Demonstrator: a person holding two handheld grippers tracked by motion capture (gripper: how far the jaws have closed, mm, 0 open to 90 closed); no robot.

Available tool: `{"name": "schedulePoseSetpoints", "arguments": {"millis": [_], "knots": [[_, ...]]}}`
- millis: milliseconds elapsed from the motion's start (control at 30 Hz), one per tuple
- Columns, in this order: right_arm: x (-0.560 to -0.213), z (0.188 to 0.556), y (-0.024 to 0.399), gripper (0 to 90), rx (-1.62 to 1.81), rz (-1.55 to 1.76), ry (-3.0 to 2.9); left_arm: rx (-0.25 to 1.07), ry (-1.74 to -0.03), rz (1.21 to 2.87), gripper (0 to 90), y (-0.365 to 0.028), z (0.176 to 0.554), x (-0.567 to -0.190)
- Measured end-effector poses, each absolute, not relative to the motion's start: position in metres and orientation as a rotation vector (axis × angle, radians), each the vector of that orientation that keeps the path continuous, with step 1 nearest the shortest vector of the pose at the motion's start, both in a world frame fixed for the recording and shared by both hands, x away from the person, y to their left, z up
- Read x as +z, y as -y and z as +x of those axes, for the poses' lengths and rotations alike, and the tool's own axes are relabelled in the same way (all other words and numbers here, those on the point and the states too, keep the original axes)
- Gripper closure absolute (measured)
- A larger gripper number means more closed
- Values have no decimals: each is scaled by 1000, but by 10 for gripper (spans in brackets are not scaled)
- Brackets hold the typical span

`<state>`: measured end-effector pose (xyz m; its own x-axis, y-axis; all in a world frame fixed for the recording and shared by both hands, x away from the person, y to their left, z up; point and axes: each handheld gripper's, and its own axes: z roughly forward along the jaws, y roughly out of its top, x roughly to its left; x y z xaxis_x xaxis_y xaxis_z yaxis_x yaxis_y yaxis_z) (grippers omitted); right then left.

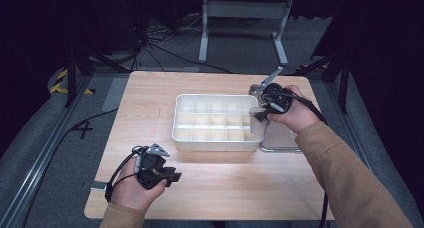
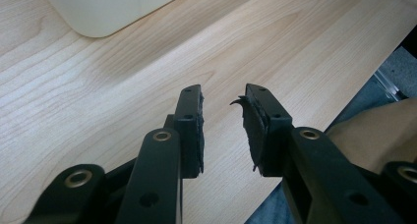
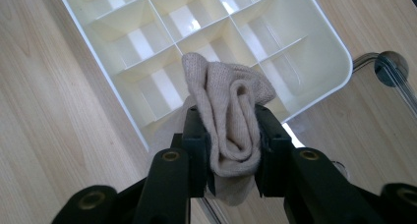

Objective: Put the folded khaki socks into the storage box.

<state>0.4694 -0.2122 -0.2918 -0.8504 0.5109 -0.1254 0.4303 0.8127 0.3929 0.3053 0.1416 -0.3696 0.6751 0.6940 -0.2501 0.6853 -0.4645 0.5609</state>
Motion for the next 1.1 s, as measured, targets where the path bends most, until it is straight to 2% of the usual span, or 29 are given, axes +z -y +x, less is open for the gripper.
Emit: {"name": "schedulePoseSetpoints", "arguments": {"millis": [1100], "knots": [[-355, 474, 184, 700, 291, 599, -2840, 6, -1055, 2250, 691, -143, 306, -371]]}}
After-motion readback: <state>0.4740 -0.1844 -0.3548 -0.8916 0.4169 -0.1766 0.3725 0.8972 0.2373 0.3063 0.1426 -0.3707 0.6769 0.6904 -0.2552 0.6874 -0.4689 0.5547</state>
